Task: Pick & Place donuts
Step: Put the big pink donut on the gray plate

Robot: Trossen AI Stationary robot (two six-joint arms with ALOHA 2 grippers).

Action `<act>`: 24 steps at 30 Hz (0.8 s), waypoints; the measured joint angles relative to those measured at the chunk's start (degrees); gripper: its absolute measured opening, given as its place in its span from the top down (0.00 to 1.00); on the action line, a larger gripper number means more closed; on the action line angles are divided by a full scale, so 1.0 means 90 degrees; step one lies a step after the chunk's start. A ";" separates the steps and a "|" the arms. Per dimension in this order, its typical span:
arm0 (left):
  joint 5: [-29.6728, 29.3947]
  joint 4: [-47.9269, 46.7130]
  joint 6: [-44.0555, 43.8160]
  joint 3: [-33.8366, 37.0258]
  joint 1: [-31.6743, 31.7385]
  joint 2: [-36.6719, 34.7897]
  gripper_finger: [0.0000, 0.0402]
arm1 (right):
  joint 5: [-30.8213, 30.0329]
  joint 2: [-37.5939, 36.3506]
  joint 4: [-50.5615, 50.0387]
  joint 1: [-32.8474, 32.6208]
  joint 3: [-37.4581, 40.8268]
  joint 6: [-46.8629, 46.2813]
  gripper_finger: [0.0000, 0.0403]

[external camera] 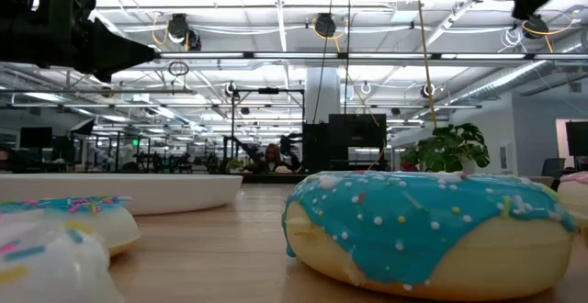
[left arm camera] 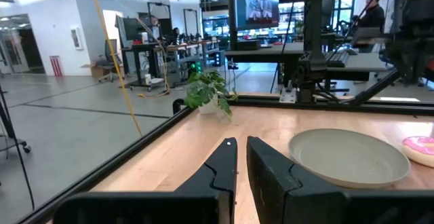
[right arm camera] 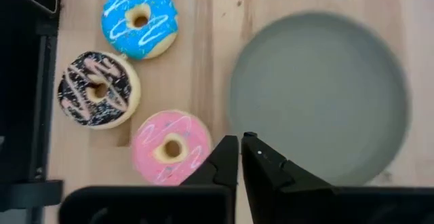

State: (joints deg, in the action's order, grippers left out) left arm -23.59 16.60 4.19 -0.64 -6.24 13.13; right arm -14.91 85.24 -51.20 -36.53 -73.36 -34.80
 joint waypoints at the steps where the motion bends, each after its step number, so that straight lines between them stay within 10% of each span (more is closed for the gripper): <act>1: -0.0011 0.0001 0.0000 0.0001 0.0000 0.0000 0.90 | -0.0003 0.0056 -0.0018 -0.0023 0.0002 -0.0098 0.95; 15: -0.0440 0.0081 0.0233 0.0000 0.0000 0.0000 0.90 | 0.0541 0.0547 0.0555 -0.0425 0.0051 -0.0562 0.51; 24: -0.0452 0.0051 0.0135 0.0002 0.0000 0.0000 0.90 | 0.1020 0.0528 0.2005 -0.0457 0.0860 -0.0806 0.44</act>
State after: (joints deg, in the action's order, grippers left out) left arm -27.66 17.06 5.40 -0.62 -6.24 13.13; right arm -5.73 90.00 -33.16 -40.64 -65.62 -42.06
